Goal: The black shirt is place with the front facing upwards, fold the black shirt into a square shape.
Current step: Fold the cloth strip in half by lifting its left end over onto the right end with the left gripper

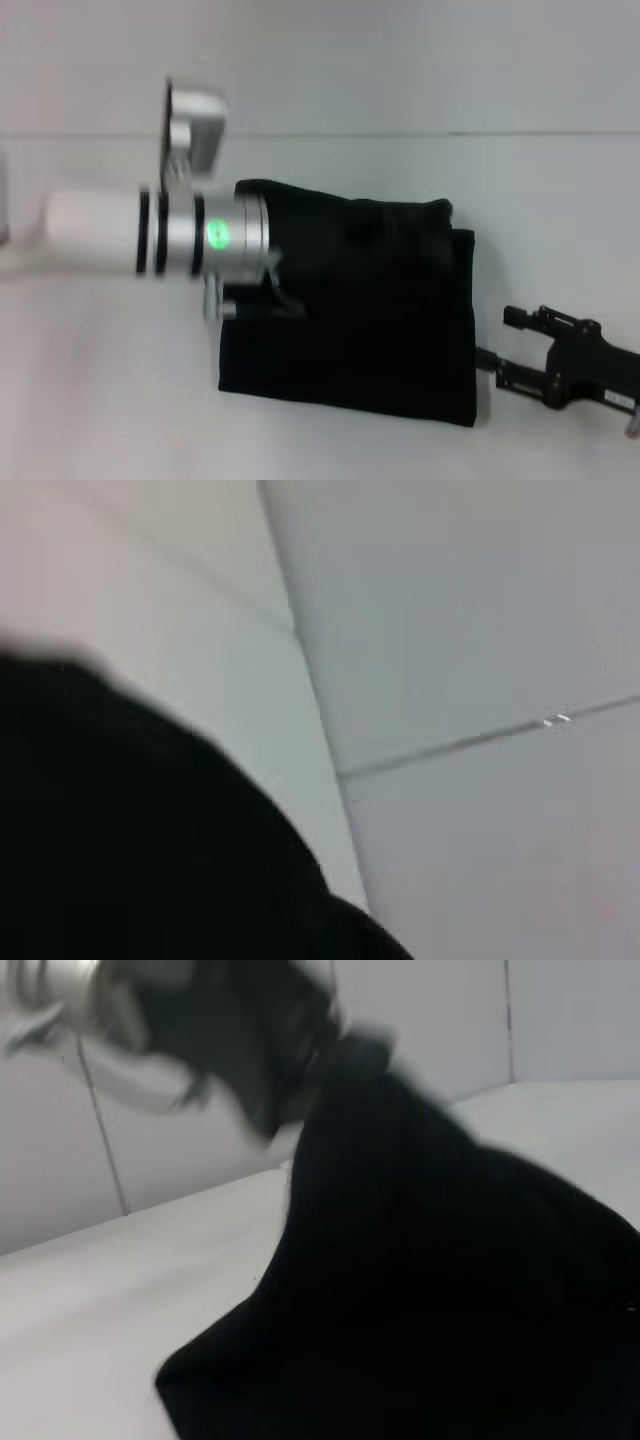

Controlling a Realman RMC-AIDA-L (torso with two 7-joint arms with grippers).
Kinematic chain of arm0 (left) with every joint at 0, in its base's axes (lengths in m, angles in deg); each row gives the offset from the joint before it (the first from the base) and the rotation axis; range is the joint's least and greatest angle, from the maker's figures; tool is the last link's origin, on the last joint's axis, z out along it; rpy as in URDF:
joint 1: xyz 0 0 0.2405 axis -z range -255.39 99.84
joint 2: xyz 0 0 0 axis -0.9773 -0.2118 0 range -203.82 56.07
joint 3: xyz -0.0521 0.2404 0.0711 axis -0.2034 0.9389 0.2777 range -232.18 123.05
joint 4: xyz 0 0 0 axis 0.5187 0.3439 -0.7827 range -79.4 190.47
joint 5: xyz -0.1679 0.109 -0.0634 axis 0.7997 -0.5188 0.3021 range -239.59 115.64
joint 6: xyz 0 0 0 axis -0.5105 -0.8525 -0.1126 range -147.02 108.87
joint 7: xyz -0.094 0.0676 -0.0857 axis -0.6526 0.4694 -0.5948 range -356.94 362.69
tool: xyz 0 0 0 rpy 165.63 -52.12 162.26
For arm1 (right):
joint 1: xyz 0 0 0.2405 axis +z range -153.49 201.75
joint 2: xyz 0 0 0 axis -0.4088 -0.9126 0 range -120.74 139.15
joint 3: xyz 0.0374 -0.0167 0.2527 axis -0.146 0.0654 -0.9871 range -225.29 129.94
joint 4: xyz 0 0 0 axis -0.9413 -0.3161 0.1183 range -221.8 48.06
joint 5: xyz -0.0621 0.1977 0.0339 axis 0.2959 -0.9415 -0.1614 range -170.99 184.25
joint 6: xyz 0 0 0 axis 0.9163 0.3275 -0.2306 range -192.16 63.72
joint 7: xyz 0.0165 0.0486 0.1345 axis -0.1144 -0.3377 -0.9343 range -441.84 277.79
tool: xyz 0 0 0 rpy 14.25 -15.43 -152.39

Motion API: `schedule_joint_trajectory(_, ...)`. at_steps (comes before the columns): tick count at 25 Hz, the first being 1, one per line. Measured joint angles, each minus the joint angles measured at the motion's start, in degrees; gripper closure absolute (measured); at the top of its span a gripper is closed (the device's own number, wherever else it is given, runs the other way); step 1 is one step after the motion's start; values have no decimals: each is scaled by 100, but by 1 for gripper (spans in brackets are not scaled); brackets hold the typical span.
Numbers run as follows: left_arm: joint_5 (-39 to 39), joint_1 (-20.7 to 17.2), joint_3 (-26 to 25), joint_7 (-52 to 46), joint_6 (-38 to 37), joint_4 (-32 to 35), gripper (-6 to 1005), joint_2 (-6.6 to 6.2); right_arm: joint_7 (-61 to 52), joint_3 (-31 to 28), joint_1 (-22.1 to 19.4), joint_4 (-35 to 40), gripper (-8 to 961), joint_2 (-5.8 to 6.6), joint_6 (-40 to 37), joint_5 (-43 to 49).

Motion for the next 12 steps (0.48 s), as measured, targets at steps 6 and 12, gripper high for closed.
schedule_joint_trajectory(6, 185, -314, 7, 373, -159, -591, 940, -6, -3, -580, 265, -318, 158, -65, 521, -45)
schedule_joint_trajectory(12, 156, -330, 34, 444, -260, -532, 939, -4, 25, -722, 814, -727, 158, -68, 1358, -235)
